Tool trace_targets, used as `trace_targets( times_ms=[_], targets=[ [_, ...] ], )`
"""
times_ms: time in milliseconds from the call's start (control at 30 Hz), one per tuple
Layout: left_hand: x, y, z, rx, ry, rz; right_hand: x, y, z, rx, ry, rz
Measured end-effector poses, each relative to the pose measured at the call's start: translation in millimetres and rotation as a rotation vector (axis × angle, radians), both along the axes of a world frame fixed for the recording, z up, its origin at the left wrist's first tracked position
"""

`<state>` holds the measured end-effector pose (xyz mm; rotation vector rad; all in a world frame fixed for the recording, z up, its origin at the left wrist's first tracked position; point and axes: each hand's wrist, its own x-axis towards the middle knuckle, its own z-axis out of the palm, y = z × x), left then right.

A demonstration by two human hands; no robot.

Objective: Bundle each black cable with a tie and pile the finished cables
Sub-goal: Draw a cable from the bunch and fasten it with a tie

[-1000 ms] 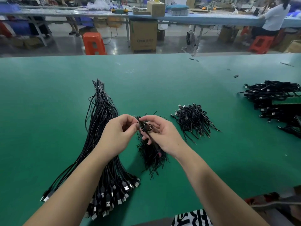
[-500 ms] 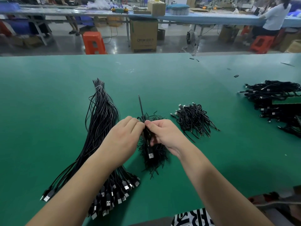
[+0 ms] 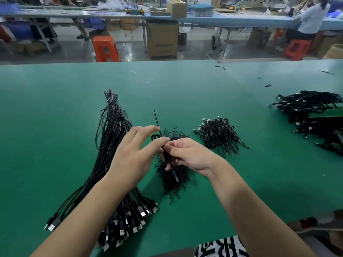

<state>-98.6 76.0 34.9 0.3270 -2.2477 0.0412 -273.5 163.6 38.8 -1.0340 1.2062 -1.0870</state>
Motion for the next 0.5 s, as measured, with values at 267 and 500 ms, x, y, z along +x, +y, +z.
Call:
trace_targets(
  times_ms=[267, 500],
  targets=[
    [2.4, -0.4, -0.1, -0.010, -0.143, -0.063, -1.4, 0.4, -6.5, 0.112, -0.132, 0.016],
    [-5.3, 5.0, 4.3, 0.261, -0.028, 0.054, -14.5, 1.7, -12.9, 0.183, -0.579, 0.013]
  ],
)
